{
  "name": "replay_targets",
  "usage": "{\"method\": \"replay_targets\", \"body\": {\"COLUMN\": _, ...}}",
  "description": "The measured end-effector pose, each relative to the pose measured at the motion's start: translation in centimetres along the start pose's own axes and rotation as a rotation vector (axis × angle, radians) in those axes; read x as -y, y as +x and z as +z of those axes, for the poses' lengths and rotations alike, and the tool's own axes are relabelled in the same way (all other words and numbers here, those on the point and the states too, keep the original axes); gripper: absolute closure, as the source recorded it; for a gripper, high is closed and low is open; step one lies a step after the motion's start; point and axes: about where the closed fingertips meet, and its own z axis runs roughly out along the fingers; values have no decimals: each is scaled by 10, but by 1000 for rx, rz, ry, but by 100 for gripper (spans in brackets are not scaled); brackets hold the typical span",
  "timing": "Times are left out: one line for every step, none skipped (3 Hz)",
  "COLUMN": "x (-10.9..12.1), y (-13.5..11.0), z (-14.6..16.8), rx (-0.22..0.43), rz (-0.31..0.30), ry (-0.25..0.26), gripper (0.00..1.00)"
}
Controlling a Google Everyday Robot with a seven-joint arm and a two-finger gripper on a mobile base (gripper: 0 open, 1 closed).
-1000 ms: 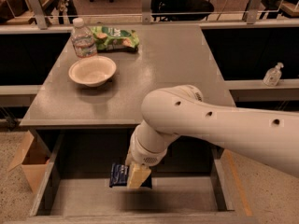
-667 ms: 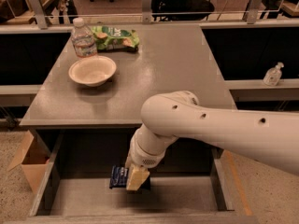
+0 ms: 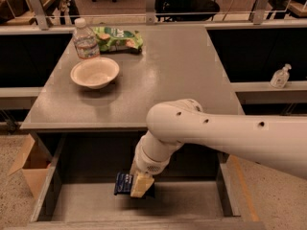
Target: Place rxbar blueberry into top drawer
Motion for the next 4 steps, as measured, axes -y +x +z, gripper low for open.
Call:
{"method": "replay_targets", "body": {"x": -1, "y": 0, "z": 0, "rx": -1, "rz": -2, "ry": 1, "gripper": 57}}
{"method": "replay_targets", "body": {"x": -1, "y": -1, "z": -1, "rx": -3, "rz": -4, "ry": 1, "gripper": 35}}
{"method": "replay_targets", "body": {"x": -2, "y": -1, "z": -1, "rx": -4, "rz": -6, "ry": 2, "gripper": 11}}
{"method": "replay_targets", "body": {"x": -2, "y": -2, "z": -2, "rx": -5, "rz": -8, "ry": 3, "gripper": 0}}
